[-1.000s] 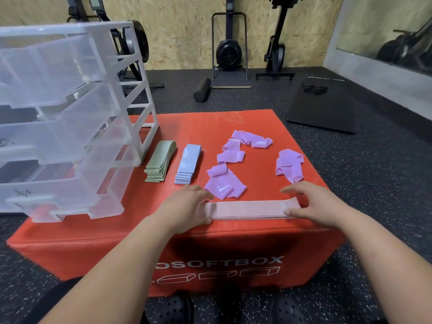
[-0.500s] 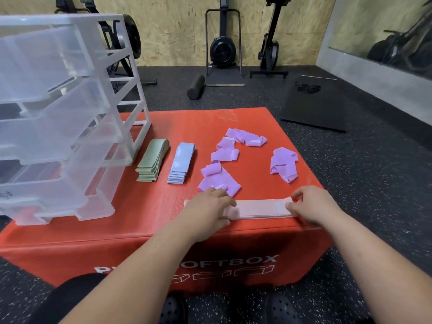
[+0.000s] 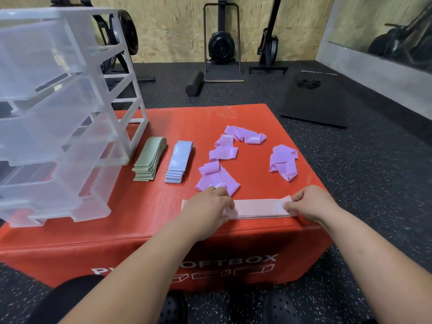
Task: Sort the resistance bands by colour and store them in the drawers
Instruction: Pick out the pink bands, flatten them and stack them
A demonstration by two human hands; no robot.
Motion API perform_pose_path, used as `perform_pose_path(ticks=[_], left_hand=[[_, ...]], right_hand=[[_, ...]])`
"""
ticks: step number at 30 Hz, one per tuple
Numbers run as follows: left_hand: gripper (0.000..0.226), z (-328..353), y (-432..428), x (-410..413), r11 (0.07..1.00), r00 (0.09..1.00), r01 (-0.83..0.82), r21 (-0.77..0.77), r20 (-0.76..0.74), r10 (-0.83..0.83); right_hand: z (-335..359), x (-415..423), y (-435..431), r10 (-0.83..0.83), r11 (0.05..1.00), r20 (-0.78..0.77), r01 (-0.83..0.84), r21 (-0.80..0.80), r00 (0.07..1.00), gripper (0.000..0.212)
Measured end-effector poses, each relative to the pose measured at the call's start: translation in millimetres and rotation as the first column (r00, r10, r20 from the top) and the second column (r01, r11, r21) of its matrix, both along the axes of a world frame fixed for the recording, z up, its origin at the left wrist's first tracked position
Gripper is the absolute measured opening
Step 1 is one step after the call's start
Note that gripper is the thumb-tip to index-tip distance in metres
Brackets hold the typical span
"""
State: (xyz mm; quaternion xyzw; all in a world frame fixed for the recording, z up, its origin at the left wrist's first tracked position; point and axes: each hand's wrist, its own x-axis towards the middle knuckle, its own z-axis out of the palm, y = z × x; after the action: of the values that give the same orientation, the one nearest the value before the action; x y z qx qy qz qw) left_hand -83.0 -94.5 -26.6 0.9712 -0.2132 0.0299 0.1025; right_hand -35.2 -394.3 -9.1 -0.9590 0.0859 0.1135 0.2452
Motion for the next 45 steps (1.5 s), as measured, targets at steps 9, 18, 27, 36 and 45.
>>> perform_pose_path(ticks=[9,18,27,36,45], left_hand=[[0.030,-4,-1,-1,1.000,1.000,0.007,-0.006,0.006,-0.006],[0.030,35,-38,-6,0.589,0.927,-0.323,-0.741,-0.373,0.038],[0.049,42,-26,-5,0.201,0.776,-0.620,-0.759,-0.630,0.017],[0.036,51,12,-8,0.258,0.772,-0.635,-0.728,-0.612,0.170],[0.019,49,70,-19,0.210,0.715,-0.691,-0.692,-0.610,0.340]], right_hand=[[15,-2,7,-0.149,0.963,0.082,0.126,0.237,0.985,0.033],[34,-18,57,0.011,0.893,0.369,-0.175,0.415,0.930,0.029],[29,-42,103,0.267,0.822,0.427,-0.435,0.368,0.864,0.054],[6,-26,98,0.551,0.818,0.341,-0.574,-0.041,0.762,0.087],[-4,-19,119,0.635,0.758,0.314,-0.647,-0.080,0.705,0.080]])
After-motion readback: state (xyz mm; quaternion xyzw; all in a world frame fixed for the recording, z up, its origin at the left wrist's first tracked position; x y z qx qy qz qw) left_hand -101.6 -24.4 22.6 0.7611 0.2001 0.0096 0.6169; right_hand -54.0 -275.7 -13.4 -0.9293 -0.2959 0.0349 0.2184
